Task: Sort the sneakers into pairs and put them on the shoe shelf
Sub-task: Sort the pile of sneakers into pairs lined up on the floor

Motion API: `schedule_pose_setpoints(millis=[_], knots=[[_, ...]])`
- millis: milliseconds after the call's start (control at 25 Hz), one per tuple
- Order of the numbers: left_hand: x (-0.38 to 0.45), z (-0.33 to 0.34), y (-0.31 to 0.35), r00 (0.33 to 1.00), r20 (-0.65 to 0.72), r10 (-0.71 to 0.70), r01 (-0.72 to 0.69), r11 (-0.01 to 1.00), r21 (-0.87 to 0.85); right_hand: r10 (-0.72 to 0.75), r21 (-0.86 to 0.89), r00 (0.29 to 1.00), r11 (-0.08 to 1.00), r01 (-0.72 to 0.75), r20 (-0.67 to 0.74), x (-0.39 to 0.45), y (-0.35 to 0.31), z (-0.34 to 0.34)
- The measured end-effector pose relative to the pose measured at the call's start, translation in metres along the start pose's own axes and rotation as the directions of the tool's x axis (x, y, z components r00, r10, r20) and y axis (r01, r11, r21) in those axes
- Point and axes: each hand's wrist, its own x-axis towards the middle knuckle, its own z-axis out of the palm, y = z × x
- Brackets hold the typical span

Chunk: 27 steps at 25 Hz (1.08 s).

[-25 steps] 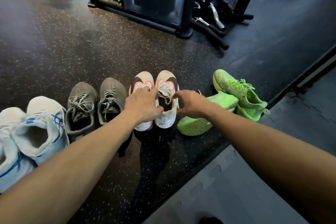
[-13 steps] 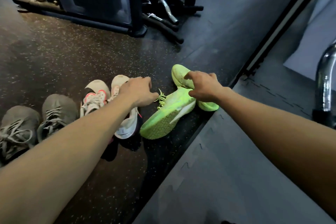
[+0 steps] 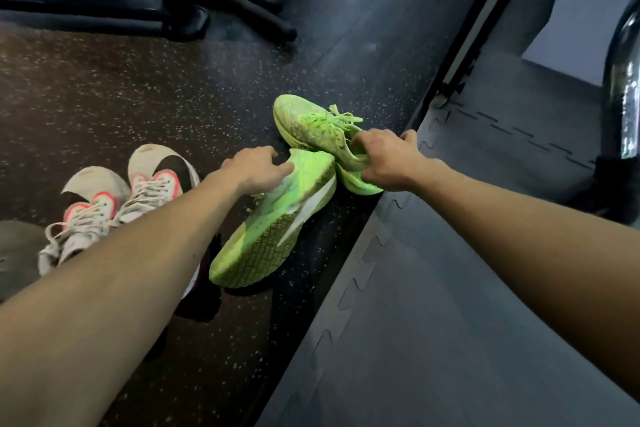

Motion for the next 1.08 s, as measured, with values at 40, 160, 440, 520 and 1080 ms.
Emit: schedule_pose_setpoints(millis=[40,160,440,520,1080], knots=[[0.006,0.003,0.000,1.000,0.021,-0.007,0.008,0.999,-0.041,-0.013,-0.011,1.000,1.000,0.013,0.022,0.002,0.001,0.005],[0.019,0.013,0.002,0.998,0.066,-0.016,0.026,0.988,-0.151,-0.041,-0.013,0.998,0.999,0.042,0.048,0.007,0.003,0.016],[0.029,0.023,0.016,0.987,0.104,-0.124,0.162,0.782,-0.603,-0.111,-0.167,0.994,0.980,0.112,0.011,0.017,0.014,0.031],[0.026,0.022,0.023,0.983,0.107,-0.151,0.184,0.732,-0.656,-0.119,-0.177,0.993,0.978,0.115,-0.015,0.018,0.015,0.032],[-0.019,-0.062,0.044,0.995,-0.096,-0.017,-0.057,0.695,-0.717,-0.039,-0.080,0.996,0.996,0.033,-0.078,0.002,-0.001,0.022]])
